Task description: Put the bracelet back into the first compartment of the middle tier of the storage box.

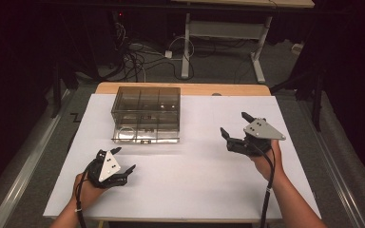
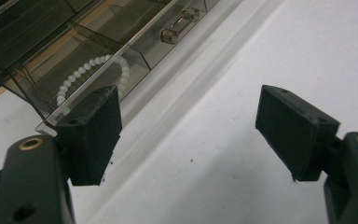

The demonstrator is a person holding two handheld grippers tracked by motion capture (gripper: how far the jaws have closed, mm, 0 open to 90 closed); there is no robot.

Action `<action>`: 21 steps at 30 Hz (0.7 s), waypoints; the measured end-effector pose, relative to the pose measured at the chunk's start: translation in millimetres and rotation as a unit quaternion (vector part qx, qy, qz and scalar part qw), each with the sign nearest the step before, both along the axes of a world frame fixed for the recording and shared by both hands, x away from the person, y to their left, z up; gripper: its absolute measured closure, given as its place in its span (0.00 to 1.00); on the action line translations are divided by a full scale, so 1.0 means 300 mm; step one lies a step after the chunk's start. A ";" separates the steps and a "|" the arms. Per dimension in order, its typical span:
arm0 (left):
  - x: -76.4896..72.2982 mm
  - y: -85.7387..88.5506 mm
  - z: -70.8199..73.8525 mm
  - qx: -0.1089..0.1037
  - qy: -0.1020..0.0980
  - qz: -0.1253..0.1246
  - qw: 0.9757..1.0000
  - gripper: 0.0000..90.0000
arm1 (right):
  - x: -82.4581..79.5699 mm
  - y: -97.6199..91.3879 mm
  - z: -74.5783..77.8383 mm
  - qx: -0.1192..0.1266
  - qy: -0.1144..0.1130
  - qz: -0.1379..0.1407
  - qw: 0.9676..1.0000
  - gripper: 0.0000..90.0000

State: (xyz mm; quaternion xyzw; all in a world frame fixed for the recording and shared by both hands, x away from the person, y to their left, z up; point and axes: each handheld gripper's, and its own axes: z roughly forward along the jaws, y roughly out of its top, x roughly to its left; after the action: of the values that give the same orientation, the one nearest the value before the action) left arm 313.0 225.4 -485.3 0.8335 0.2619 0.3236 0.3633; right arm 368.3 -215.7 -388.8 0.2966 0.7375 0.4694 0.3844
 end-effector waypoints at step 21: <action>-0.004 0.000 0.002 0.003 -0.002 0.006 1.000 0.25 | -0.125 -0.099 -0.144 -0.012 0.022 -0.024 0.999 0.18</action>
State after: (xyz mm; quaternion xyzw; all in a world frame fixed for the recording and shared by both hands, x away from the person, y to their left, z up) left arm 311.7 225.4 -484.8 0.8328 0.2648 0.3278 0.3590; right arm 330.9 -245.4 -431.9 0.3198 0.7437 0.4448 0.3831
